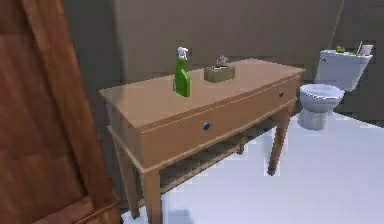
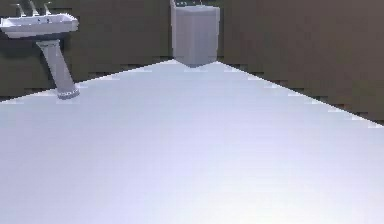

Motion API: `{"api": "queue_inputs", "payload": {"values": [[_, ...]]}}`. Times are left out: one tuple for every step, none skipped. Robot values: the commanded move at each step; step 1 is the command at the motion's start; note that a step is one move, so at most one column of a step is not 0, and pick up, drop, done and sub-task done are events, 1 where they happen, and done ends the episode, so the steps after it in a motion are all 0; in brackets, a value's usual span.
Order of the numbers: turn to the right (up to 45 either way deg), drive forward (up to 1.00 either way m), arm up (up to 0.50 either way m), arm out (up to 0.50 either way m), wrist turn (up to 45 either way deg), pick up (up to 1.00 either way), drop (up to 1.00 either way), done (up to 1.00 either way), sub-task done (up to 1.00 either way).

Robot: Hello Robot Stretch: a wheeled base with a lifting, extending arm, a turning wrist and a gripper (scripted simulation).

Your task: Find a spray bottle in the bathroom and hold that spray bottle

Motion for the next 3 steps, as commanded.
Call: {"api": "queue_inputs", "payload": {"values": [[-45.0,0.00,0.00,0.00,0.0,0.00,0.00,0.00,0.00],[-42.0,0.00,0.00,0.00,0.0,0.00,0.00,0.00,0.00],[-6.0,0.00,0.00,0.00,0.0,0.00,0.00,0.00,0.00]]}}
